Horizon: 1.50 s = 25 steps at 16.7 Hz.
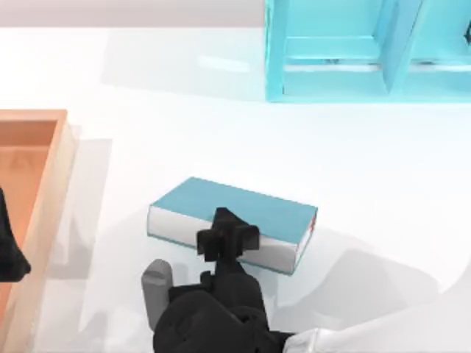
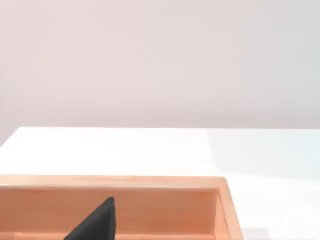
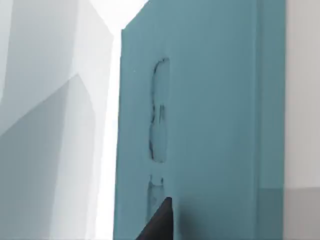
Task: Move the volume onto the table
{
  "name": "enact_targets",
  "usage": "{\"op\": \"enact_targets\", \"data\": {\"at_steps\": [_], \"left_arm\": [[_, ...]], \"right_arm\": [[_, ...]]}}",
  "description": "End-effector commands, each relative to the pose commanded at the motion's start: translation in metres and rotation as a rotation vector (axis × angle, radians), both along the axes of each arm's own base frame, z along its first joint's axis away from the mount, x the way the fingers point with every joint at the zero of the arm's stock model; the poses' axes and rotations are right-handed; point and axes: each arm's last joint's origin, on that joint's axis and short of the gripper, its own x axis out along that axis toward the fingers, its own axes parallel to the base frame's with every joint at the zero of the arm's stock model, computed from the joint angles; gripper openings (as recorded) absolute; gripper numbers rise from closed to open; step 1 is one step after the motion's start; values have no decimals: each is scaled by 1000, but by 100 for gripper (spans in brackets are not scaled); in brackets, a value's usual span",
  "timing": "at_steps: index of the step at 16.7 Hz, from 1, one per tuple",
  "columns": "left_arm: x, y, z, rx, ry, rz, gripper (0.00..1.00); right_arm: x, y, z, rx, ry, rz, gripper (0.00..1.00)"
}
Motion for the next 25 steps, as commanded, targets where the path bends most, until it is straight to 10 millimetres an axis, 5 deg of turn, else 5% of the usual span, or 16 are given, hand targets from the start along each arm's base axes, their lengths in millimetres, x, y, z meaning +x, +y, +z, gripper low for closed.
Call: {"op": "enact_targets", "data": {"at_steps": [4,15,25], "left_arm": [[0,0,0,0,0,0,100],[0,0,0,0,0,0,100],[0,0,0,0,0,0,100]], "right_arm": [[0,0,0,0,0,0,100],[-7,3,1,11,3,4,100],[-119,23,10,100,74,61,100]]}}
